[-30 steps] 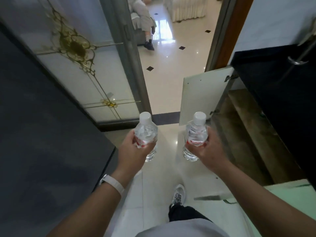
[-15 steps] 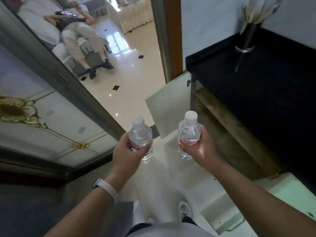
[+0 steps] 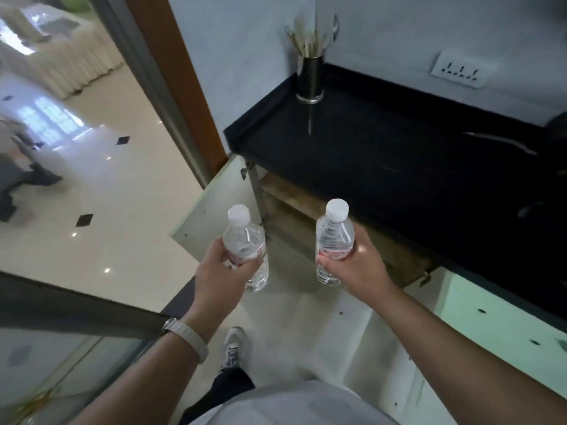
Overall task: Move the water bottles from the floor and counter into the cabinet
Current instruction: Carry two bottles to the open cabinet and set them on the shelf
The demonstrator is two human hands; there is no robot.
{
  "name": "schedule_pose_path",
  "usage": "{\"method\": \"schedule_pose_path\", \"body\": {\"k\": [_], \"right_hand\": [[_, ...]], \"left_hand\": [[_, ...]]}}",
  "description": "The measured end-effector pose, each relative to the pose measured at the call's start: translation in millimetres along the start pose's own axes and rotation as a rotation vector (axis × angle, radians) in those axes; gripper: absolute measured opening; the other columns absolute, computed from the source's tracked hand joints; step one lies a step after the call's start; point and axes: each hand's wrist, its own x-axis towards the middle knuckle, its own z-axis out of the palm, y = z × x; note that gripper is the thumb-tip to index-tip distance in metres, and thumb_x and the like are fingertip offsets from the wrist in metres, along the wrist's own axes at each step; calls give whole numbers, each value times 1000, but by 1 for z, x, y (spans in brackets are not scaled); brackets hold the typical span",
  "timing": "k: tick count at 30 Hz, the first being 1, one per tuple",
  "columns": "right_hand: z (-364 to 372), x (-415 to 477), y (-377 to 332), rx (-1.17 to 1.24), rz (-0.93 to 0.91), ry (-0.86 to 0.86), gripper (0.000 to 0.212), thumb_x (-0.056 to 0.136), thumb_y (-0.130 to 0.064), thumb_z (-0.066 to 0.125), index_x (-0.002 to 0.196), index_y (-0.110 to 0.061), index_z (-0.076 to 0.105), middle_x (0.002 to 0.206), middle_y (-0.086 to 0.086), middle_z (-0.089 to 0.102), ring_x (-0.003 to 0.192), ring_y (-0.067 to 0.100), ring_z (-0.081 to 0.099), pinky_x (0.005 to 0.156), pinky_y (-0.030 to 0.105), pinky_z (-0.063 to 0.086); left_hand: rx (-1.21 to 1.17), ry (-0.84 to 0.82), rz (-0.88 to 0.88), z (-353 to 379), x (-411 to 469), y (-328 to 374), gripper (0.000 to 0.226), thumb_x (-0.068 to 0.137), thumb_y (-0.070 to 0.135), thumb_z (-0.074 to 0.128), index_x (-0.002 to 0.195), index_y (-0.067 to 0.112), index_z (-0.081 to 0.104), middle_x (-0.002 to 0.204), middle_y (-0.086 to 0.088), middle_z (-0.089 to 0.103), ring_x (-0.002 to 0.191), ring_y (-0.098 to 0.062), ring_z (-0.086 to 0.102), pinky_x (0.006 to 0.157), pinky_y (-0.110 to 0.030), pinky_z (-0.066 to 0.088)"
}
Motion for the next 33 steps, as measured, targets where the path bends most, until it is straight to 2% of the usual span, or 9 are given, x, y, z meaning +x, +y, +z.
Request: {"method": "schedule_pose_path", "body": {"k": [2, 6, 8, 10, 12, 15, 20, 24, 33], "right_hand": [[11, 7, -9, 8, 35, 67, 61, 69, -32, 84, 116, -40, 48, 104, -13, 66, 93, 5, 66, 85, 39, 56], [40, 21, -34, 58, 143, 205, 60, 70, -22, 85, 120, -31, 52, 102, -9, 68, 91, 5, 67, 83, 31, 56], [53, 26, -47, 71, 180, 273, 60, 71, -21, 85, 121, -28, 53, 101, -9, 68, 88, 1, 67, 80, 26, 55], [65, 29, -57, 60, 208, 336, 58, 72, -21, 85, 119, -31, 51, 99, -12, 66, 84, -7, 65, 71, 15, 51], [76, 30, -66, 51, 246, 387, 60, 73, -22, 85, 118, -34, 48, 99, -15, 65, 81, -10, 63, 65, 10, 45], [88, 28, -75, 31, 292, 442, 62, 72, -24, 85, 119, -35, 47, 98, -16, 66, 82, -11, 63, 68, 14, 45], [100, 15, -79, 11, 342, 524, 65, 73, -27, 86, 120, -37, 43, 100, -16, 63, 88, -3, 63, 69, 15, 44], [99, 4, -70, 23, 368, 554, 66, 72, -29, 85, 122, -38, 42, 103, -17, 63, 93, 1, 63, 73, 18, 46], [79, -2, -38, 47, 375, 504, 68, 69, -37, 86, 121, -44, 42, 104, -18, 64, 93, 1, 64, 80, 25, 51]], "left_hand": [[-3, -88, 3, -4, 30, 2, 45, 73, 34, 88, 111, 34, 64, 99, 14, 71, 96, -7, 67, 80, -26, 52], [-11, -226, 12, -21, 93, 1, 52, 63, 55, 85, 108, 42, 61, 99, 16, 72, 95, -11, 69, 87, -38, 55], [26, -297, 44, -30, 122, 3, 46, 69, 48, 86, 106, 39, 59, 97, 16, 71, 92, -10, 68, 79, -33, 53], [47, -360, 73, -35, 147, 5, 42, 76, 38, 85, 108, 36, 58, 98, 14, 69, 91, -9, 66, 72, -25, 48], [62, -424, 102, -39, 166, 5, 45, 78, 38, 84, 113, 33, 58, 100, 14, 68, 91, -6, 65, 71, -21, 45], [43, -509, 122, -39, 185, 4, 51, 78, 37, 84, 121, 34, 56, 103, 17, 68, 92, -3, 65, 72, -20, 45], [74, -619, 155, -25, 195, 4, 49, 78, 32, 85, 117, 33, 56, 100, 17, 67, 89, 0, 63, 69, -17, 44], [97, -687, 179, -7, 190, 6, 51, 76, 29, 86, 117, 33, 57, 101, 16, 69, 92, -5, 66, 77, -26, 51], [140, -680, 205, 16, 173, 14, 57, 69, 40, 86, 118, 38, 56, 103, 20, 69, 96, -5, 67, 88, -41, 58]]}}
